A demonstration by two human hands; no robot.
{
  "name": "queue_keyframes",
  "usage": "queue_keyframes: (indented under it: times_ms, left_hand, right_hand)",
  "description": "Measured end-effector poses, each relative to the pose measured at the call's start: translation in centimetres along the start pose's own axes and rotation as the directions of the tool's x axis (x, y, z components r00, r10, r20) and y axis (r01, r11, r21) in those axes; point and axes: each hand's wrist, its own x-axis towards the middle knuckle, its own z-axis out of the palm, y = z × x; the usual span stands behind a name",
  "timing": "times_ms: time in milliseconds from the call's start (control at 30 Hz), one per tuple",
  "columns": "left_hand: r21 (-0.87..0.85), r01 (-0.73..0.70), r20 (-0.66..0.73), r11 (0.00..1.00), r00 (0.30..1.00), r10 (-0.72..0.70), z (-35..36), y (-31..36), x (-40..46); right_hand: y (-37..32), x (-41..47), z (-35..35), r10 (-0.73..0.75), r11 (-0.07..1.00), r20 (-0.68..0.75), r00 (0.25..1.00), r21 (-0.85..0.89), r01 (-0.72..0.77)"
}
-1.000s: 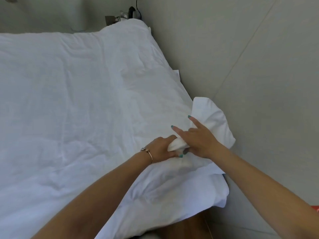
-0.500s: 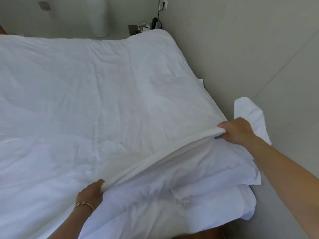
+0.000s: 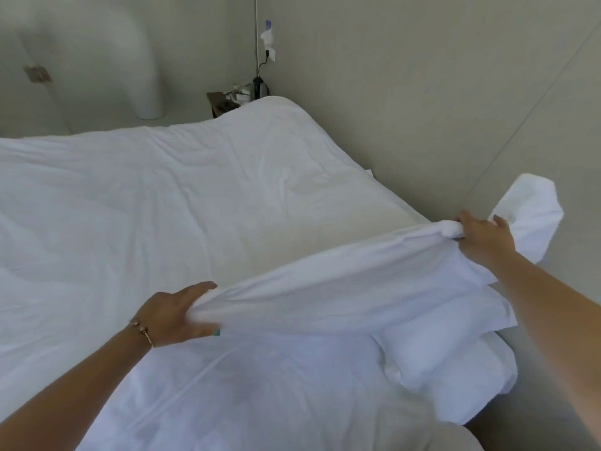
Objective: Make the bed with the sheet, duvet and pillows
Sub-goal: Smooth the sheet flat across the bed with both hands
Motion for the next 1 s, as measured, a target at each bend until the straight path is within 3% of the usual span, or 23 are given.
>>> queue_keyframes:
  times_ms: [67, 100, 233, 400, 533, 700, 767, 867, 1000]
  left_hand:
    - [0.082, -0.080, -0.106, 0.993, 0.990, 0.088, -0.9, -2.1, 1.6]
    - [0.071, -0.050, -0.117, 0.996, 0.991, 0.059, -1.6, -3.1, 2.4]
    - [-0.159, 0.193, -0.084, 0.968, 0.975, -0.208, -4.4, -5.0, 5.0]
    - [-0.336, 0.337, -0.091, 0.880, 0.918, -0.387, -6.9, -6.9, 9.9]
    - [-0.220, 0.390, -0.115, 0.894, 0.900, -0.420, -9.3, -10.3, 17.8]
    - [-0.078, 0.467, -0.175, 0.881, 0.864, -0.473, -10.4, -18.3, 32.8]
    - [-0.018, 0.486, -0.136, 0.874, 0.865, -0.484, -8.9, -21.5, 39.1]
    - [0.089, 0.485, 0.031, 0.870, 0.872, -0.489, -1.7, -25.4, 46.6]
    - [0.255, 0.617, 0.243, 0.744, 0.704, -0.667, 12.4, -27.9, 48.7]
  right_hand:
    - [-1.5, 1.3, -0.9, -0.016, 1.000, -0.035, 0.999, -0.002, 0.016]
    - [-2.4, 2.0, -1.2, -0.034, 0.999, -0.057, 0.998, -0.028, 0.032]
    - [-6.7, 5.5, -2.4, -0.088, 0.986, -0.106, 0.990, -0.151, 0.072]
    - [-11.8, 11.9, -2.4, -0.126, 0.973, -0.110, 0.986, -0.206, 0.101]
    - [-16.2, 21.3, -1.9, -0.189, 0.956, -0.181, 0.965, -0.256, 0.139]
    - [-24.7, 36.7, 0.0, -0.218, 0.965, -0.250, 0.943, -0.199, 0.170]
    - [-27.1, 41.7, 3.7, -0.197, 0.963, -0.186, 0.962, -0.219, 0.155]
    - [-29.7, 46.6, 11.4, -0.264, 0.950, -0.027, 0.964, -0.181, 0.255]
    - [-31.8, 49.7, 19.7, -0.408, 0.913, 0.234, 0.882, 0.089, 0.399]
